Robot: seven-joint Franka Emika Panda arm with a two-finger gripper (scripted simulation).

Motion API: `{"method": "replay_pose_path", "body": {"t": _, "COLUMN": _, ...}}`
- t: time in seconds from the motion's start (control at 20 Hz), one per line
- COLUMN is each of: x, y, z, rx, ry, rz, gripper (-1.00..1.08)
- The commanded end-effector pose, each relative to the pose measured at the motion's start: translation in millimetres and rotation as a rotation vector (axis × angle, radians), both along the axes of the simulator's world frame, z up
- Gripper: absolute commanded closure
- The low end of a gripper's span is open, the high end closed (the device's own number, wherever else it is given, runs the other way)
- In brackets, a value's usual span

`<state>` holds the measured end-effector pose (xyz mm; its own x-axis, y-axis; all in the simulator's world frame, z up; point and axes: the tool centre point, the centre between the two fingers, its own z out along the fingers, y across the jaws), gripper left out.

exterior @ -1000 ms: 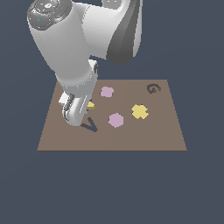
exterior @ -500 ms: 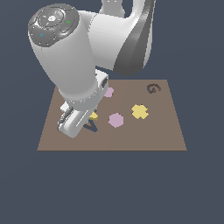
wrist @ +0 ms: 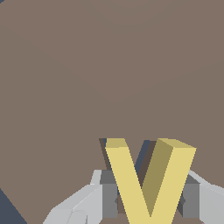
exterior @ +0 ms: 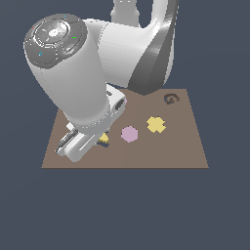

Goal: Insert a designated object into the corresponding slot on a board.

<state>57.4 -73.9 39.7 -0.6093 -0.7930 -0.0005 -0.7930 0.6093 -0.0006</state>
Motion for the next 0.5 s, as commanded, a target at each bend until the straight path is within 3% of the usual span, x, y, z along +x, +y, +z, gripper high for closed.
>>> {"method": "replay_pose_path", "body": {"t": 0.0, "x": 4.3, "y": -0.4, "z": 0.3, "rx": 0.000, "ry": 0.000, "rz": -0.026, "gripper": 1.08}}
{"method": "replay_pose_path", "body": {"t": 0.45, "x": 7.4, "y": -1.1, "z": -1.3, "rx": 0.000, "ry": 0.000, "rz": -0.045, "gripper": 1.08}}
